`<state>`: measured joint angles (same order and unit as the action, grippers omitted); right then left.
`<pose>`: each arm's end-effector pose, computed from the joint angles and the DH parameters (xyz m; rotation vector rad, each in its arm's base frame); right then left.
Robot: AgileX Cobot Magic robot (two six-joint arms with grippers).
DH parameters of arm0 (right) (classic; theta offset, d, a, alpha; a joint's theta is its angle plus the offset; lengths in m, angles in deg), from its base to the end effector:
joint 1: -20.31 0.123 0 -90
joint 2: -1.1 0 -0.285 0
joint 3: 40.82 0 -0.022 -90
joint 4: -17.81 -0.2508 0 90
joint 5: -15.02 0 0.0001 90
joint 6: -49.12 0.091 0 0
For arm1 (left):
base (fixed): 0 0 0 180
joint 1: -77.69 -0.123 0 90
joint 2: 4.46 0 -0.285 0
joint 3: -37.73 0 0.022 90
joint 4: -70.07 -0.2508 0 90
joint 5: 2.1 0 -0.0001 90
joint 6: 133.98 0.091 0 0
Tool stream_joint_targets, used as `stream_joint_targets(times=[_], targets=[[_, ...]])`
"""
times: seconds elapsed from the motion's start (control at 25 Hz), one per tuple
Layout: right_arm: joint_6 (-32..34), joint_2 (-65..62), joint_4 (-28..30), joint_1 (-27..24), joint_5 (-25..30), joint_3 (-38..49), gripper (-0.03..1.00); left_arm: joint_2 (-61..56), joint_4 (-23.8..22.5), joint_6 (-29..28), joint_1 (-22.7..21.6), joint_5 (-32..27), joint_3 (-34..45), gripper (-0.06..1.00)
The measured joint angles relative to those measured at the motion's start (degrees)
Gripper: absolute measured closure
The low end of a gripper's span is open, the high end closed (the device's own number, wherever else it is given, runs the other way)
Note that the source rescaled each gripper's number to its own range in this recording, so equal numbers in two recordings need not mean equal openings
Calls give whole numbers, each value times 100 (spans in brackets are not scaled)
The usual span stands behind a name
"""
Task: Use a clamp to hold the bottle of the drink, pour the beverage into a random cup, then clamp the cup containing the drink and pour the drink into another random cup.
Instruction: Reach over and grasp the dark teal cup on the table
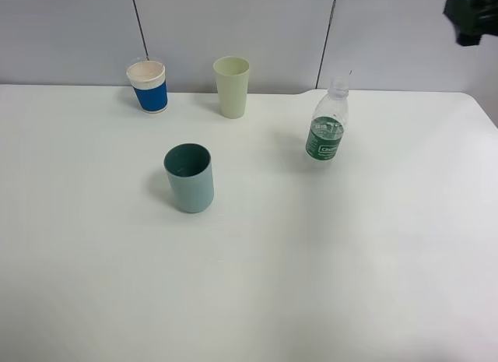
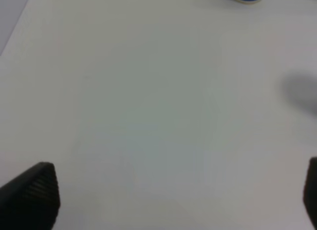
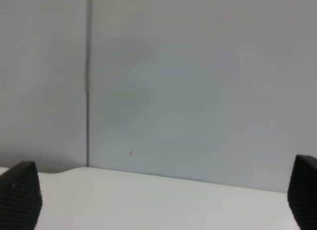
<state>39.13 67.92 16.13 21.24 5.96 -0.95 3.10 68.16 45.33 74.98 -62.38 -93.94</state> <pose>0.2245 0.0032 0.3219 -0.1342 1.6997 -0.1002 -0.0057 0.0024 0.2792 -0.0617 2.0267 0.0620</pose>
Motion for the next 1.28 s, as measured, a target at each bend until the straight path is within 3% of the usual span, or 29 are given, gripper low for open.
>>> stream_joint_targets(times=[0.16, 0.64, 0.92, 1.28], targets=[[170, -891, 34, -218, 871, 0, -3, 0, 0, 0, 0, 0, 0, -5], [207, -3482, 478, -225, 4173, 0, -3, 0, 0, 0, 0, 0, 0, -5], [209, -4899, 478, -225, 5790, 0, -3, 0, 0, 0, 0, 0, 0, -5], [513, -5919, 311, -225, 6912, 32, -3, 0, 0, 0, 0, 0, 0, -5]])
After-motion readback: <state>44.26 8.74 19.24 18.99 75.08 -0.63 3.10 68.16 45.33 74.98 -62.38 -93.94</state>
